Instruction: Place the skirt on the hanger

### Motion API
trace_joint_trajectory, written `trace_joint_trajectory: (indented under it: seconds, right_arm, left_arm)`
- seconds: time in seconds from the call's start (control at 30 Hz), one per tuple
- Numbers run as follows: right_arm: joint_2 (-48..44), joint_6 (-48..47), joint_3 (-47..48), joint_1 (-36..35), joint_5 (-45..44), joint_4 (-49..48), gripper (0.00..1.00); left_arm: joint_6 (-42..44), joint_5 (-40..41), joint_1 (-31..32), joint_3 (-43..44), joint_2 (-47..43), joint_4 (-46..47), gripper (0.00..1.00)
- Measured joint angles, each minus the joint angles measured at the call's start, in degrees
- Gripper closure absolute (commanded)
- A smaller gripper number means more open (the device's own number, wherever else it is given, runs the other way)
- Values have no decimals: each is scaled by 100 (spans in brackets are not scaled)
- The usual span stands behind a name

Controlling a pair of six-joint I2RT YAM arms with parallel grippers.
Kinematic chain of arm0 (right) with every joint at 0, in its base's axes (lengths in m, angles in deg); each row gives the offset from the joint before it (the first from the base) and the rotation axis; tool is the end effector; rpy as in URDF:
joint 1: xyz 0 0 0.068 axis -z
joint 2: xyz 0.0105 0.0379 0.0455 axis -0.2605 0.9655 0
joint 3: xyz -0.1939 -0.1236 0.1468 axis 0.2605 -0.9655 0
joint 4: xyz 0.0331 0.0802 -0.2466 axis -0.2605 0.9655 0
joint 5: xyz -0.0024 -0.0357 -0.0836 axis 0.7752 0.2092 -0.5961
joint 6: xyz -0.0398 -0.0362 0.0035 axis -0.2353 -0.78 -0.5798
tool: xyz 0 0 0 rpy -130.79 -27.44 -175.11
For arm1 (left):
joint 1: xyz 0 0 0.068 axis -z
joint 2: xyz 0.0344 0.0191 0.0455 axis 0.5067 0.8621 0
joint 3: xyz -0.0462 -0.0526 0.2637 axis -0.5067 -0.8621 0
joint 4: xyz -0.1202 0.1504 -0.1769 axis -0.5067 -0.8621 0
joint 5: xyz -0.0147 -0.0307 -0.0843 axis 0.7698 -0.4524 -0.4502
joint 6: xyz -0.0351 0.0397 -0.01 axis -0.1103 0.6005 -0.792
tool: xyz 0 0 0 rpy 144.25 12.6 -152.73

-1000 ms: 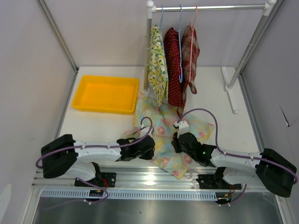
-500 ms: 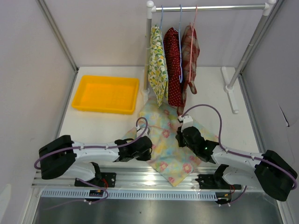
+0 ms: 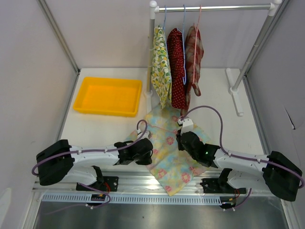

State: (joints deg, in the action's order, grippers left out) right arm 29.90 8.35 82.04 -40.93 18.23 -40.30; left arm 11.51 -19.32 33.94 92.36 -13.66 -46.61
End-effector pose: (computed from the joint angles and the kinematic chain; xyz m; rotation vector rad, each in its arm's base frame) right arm 0.1345 0.1722 0.1809 -0.3933 2.0815 0.3205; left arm 0.1012 -0.1994 0.1506 0.1179 2.6781 -0.5905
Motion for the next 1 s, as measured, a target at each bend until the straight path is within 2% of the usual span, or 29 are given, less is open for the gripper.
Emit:
trace_joint_trajectory:
  seconds: [0.1,0.33,0.8,0.97,1.0]
  right_arm:
    - [129,157,205,-271,-540,138,100]
    - [-76,350,197,-286,-1521,448,100]
    - [-15,129,131,-804,-2085,422,100]
    - [245,92,136,-828,-2256,417,100]
    - [262,92,136,-833,-2275,417,100]
  left_arm:
    - [0,-2,50,74,52,-22,98]
    - [-7,0,87,85,-37,-72,97]
    - [-2,9,92,105,-96,-221,95]
    - [7,4,96,122,-129,-240,79]
    - [13,0,101,138,-166,-238,73]
